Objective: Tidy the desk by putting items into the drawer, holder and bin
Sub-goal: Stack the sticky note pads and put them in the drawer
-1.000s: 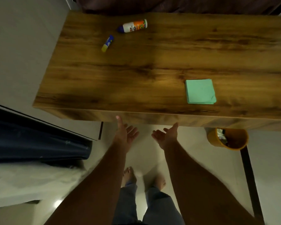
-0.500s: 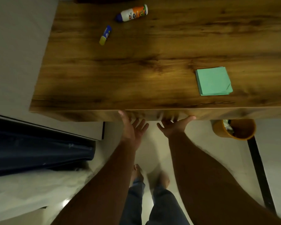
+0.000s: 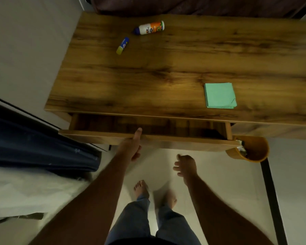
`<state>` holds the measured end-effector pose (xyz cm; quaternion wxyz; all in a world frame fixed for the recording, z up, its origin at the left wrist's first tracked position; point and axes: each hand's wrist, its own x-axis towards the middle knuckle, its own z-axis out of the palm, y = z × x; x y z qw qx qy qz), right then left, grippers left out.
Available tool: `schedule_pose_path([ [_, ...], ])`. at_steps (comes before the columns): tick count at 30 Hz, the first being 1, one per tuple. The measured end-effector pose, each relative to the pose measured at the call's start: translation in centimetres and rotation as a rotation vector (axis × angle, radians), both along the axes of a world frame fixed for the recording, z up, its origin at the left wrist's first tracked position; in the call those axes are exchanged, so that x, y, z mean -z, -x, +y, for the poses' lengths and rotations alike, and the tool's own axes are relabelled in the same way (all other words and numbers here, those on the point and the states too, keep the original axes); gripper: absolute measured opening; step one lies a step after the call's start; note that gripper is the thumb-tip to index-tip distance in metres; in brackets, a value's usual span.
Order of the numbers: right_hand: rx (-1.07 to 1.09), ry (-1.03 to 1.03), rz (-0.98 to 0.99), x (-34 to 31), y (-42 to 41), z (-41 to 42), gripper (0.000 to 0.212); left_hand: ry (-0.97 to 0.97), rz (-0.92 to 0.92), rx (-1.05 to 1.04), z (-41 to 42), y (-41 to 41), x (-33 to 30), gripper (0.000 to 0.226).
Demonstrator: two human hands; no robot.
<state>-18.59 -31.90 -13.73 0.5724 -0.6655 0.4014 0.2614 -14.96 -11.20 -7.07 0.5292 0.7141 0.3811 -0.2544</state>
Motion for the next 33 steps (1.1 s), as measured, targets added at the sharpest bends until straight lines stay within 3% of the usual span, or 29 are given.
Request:
schedule_pose_path([
  [2,-0.352,0.124,-0.113,-1.3,1.3,-0.2,0.012,-0.083,0.040,0.154,1.0,0.0,-1.2,0.060],
  [4,-0.634,0.135,-0.282,-3.5,1.2,0.4,0.014,-0.193,0.046,0.344,1.2,-0.6,-2.5,0.056],
  [6,-0.900,0.216,-0.499,-6.8,0.4,1.3,0.019,-0.471,-0.036,0.581,0.5,-1.5,-3.5,0.051],
  [8,-0.978,0.420,-0.731,-9.6,-0.9,2.0,0.020,-0.751,-0.249,0.705,-0.9,-2.4,-4.6,0.045],
  [10,-0.893,0.624,-0.894,-11.0,-2.4,2.1,0.016,-0.786,-0.443,0.755,-2.3,-2.7,-4.8,0.033],
  [13,-0.980,0.780,-0.747,-10.8,-4.4,1.1,0.021,-0.668,-0.394,0.949,-3.5,-2.4,-3.6,0.030],
  [16,-1.161,0.751,-0.491,-9.9,-4.4,-0.1,0.025,-0.666,-0.345,0.996,-3.9,-1.5,-3.0,0.033],
  [21,-1.182,0.707,-0.514,-9.4,-3.7,-0.9,0.025,-0.603,-0.228,1.059,-3.9,-1.7,-3.9,0.031],
  [28,-1.487,0.643,-0.421,-10.3,-2.6,-1.9,0.039,-0.458,-0.007,1.266,-4.0,-1.5,-4.4,0.031],
  [33,-1.537,0.509,-0.354,-9.9,-0.4,-2.1,0.049,-0.342,0.188,1.339,-4.6,-0.7,-4.9,0.040],
])
